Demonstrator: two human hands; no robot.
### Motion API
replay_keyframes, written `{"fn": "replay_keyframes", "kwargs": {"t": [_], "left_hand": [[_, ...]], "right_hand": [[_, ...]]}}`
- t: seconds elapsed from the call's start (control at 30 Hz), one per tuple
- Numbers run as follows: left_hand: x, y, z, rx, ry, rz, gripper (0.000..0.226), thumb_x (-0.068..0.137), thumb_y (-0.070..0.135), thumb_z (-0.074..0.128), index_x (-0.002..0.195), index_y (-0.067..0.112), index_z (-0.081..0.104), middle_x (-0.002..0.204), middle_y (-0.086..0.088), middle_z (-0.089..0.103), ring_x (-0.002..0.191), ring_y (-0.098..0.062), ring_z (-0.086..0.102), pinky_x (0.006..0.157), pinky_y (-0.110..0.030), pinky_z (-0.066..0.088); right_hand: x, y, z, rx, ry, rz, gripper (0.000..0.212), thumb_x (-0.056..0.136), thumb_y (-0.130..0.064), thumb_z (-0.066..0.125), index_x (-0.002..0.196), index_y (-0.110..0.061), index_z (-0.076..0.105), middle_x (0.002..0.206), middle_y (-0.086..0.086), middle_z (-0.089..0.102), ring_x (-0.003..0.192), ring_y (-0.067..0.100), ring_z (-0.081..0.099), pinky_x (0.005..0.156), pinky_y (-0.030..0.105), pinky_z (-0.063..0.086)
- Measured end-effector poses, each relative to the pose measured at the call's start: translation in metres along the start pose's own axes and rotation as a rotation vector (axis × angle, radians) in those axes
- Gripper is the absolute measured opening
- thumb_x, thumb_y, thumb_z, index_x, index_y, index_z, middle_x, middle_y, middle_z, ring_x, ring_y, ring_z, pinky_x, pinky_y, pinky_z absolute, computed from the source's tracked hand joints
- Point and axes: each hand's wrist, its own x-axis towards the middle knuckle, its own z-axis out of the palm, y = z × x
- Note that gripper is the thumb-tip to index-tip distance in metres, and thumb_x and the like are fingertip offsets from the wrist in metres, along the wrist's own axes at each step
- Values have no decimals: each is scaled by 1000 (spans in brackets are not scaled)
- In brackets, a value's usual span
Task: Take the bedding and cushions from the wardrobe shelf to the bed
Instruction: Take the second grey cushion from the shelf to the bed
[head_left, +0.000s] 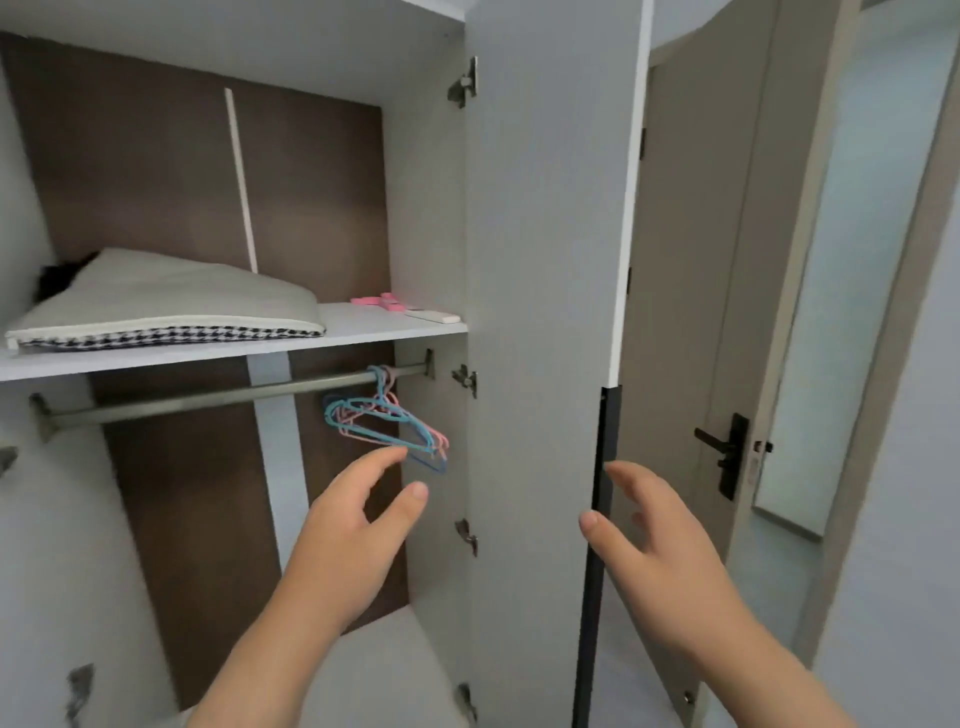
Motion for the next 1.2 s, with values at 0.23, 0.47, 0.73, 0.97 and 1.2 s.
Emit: {"fn": "replay_keyframes", "kwargs": {"t": [0.23,0.47,0.73,0.97,1.2], "left_hand": [[27,-22,-39,235,244,-100,35,89,42,55,123,46,47,126,24,44,117,0,38,98,-28,33],[48,-23,-53,302,426,-168,35,86,44,56,120,51,49,120,34,45,116,4,40,92,-23,32],[68,-48,-79,368,585,-263,27,87,40,60,109,52,51,112,41,42,108,11,41,94,-27,34],[117,-105,-120,377,644,-244,28,85,41,60,107,55,51,112,41,43,104,16,42,94,-29,35],[220,-165,-203,377,694,-162,33,81,45,58,114,49,55,120,24,54,117,-4,46,94,-30,37]], "right_hand": [[80,-13,71,206,-191,-186,47,81,-54,54,126,-49,41,122,-33,40,117,-2,43,100,32,38],[156,-24,116,316,-308,-328,49,84,-49,59,130,-38,45,121,-22,47,111,3,48,94,31,41],[210,-44,176,350,-416,-370,52,81,-51,55,130,-38,46,133,-13,50,121,12,48,101,46,43],[260,-72,258,355,-418,-324,43,85,-47,56,126,-34,50,130,-10,51,121,13,48,100,38,43],[338,-144,343,378,-202,-314,48,79,-57,47,120,-33,54,119,-11,53,87,-1,53,78,31,43]]}}
